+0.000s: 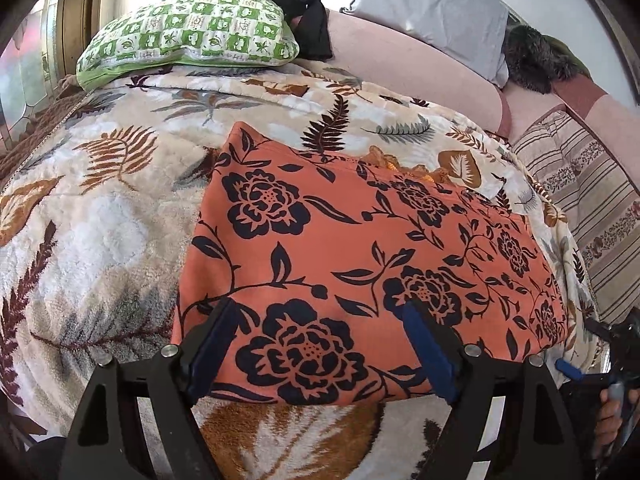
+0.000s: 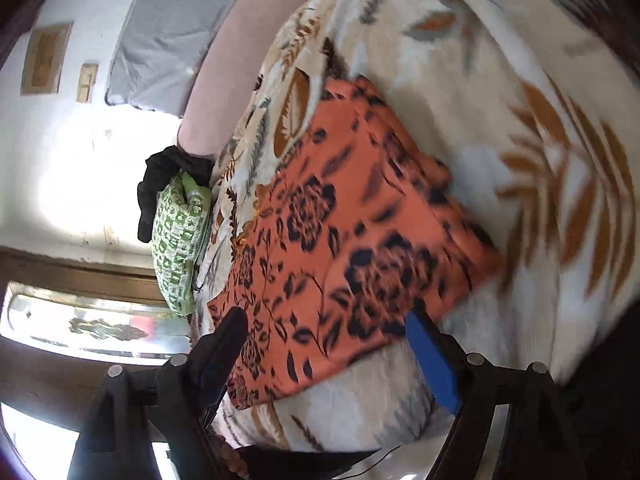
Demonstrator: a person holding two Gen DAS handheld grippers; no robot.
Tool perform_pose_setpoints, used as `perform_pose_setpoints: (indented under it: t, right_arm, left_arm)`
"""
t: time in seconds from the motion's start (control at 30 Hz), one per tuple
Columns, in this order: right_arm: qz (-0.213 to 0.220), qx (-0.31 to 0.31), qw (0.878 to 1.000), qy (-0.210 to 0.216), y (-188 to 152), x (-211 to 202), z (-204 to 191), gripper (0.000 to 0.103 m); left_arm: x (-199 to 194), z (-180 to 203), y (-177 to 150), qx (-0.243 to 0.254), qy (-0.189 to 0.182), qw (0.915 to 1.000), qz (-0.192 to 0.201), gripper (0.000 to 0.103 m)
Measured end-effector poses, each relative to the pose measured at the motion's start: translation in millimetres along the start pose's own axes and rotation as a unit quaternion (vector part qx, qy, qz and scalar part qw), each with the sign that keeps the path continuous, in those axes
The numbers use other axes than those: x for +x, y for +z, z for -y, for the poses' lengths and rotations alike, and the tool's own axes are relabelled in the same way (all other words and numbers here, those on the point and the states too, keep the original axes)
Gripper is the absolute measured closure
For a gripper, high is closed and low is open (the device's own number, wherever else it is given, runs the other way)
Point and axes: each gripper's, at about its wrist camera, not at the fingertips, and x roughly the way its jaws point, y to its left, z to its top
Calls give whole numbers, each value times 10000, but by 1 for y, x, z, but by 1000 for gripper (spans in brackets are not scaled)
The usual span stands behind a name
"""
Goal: Fold small clothes
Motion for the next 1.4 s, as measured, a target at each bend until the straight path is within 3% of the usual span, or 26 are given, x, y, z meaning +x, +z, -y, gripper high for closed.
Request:
perform_pose_setpoints:
  t: [0.13,0.2,0.27,0.33,0.43,0.47,0.53,0.63,0.7,0.77,0.83,0.97,1.03,1.07,1.13,1.17,1.27,1.33,1.4]
  right_arm:
    - [416,664,9963,353,0,4,38,19]
    - [753,587,9938,569,10,-3,40,19]
    - [722,571,9938,616,23,2,45,19]
    - [766,1188,9856,931,28,7,62,19]
    - [747,1040,9875,915,34,13,49,20]
    - [726,911,9893,875,37,16,41,25]
    - [723,585,9939,600,43,19,22,96]
    - [938,-78,9956,-22,42,14,0,96]
    - [871,-114,9946,-556,38,21,14,96]
    - [755,116,9958,-496,36,27,35,96]
    - [740,-145,9954,-592,39,19,20,90]
    - [823,-683,9919,-687,39,-7,-1,88]
    - [864,-735,9908,-735,45,-15,-8,80]
    - [857,-785,9901,-784,50,-18,-12,73]
    - [1146,-983,9831,-1038,59,-27,-26,21]
    - [1305,-1069,9794,-1107,63,-31,-32,14]
    - [1316,-1360,9766,-1024,87,-29,-51,13]
    - [902,-1541,9804,-839,111,-7,-59,13]
    - [661,-1767,9775,-945,138,22,-67,13]
  left_arm:
    - [-5,12,-2,43,-43,10000,-47,19]
    - [-9,14,-5,14,-23,10000,-11,19]
    - [-10,15,-9,-74,-25,10000,-46,19]
    - [-9,17,-12,-124,-23,9999,-116,19]
    - [-9,23,-14,-56,24,9999,-157,19]
    - [-8,25,-14,-6,46,9998,-178,19]
    - [-8,30,-14,87,108,9998,-166,19]
    - [-8,37,-14,208,179,9996,-49,19]
    - [-3,40,-14,246,207,9994,-87,19]
    - [2,42,-12,284,213,9993,-137,19]
    - [4,44,-8,339,207,9992,-94,19]
    - [14,46,3,404,128,9991,-10,19]
    - [24,47,7,435,148,9989,-57,19]
    - [29,46,8,437,155,9989,-100,19]
    - [38,43,9,391,110,9990,-177,19]
    - [41,41,9,355,90,9991,-202,19]
    - [48,36,7,317,27,9993,-190,19]
    - [53,36,7,356,38,9992,-200,19]
    - [56,37,7,425,73,9989,-199,19]
